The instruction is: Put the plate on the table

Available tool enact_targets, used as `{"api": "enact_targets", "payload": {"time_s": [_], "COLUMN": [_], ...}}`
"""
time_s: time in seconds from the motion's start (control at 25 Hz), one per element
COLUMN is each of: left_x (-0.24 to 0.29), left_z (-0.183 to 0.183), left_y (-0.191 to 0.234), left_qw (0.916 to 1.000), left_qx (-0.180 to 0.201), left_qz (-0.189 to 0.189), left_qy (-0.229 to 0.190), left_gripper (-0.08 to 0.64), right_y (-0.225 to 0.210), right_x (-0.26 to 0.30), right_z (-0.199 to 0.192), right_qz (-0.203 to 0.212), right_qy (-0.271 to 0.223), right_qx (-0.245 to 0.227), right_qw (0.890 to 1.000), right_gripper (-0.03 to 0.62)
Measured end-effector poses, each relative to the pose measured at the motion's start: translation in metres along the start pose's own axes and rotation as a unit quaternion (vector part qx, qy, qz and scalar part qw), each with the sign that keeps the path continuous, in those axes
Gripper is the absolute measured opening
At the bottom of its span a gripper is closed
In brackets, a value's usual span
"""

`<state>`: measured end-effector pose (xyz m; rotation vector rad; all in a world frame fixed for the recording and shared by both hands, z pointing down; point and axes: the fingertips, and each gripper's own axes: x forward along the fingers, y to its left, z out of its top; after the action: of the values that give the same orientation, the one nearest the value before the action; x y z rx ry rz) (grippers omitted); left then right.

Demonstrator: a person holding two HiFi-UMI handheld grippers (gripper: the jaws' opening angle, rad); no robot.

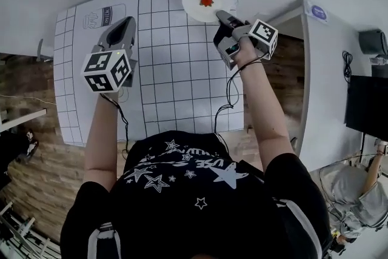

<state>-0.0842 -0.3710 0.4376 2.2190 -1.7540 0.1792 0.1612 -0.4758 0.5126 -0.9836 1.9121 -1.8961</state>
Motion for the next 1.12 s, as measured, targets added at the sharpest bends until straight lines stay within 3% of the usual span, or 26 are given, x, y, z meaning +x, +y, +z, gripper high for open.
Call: {"api": "enact_targets", "payload": {"time_s": [0.4, 0.92, 1.12], "left_x": [0.033, 0.059, 0.051], "left_z": [-0.017, -0.044, -0.058], "left_y": [0.023, 0.012, 0.007], "left_qw": [0.9985, 0.9979, 0.9972], "left_qx": [-0.007, -0.019, -0.026], "left_qz": [0.047, 0.038, 0.034], "left_qy": [0.026, 0.049, 0.062], "left_gripper": [0.009, 0.009, 0.009], "right_y": [-0.042, -0.073, -0.08], "right_x": [0.061, 0.084, 0.088], "right_z": [0.018, 0.032, 0.03], "right_qz": [-0.007, -0.02, -0.051], "right_qy": [0.035, 0.038, 0.031], "right_qx": [0.015, 0.013, 0.008], "right_qw": [0.999, 0.999, 0.998], "right_gripper": [0.021, 0.021, 0.021]}}
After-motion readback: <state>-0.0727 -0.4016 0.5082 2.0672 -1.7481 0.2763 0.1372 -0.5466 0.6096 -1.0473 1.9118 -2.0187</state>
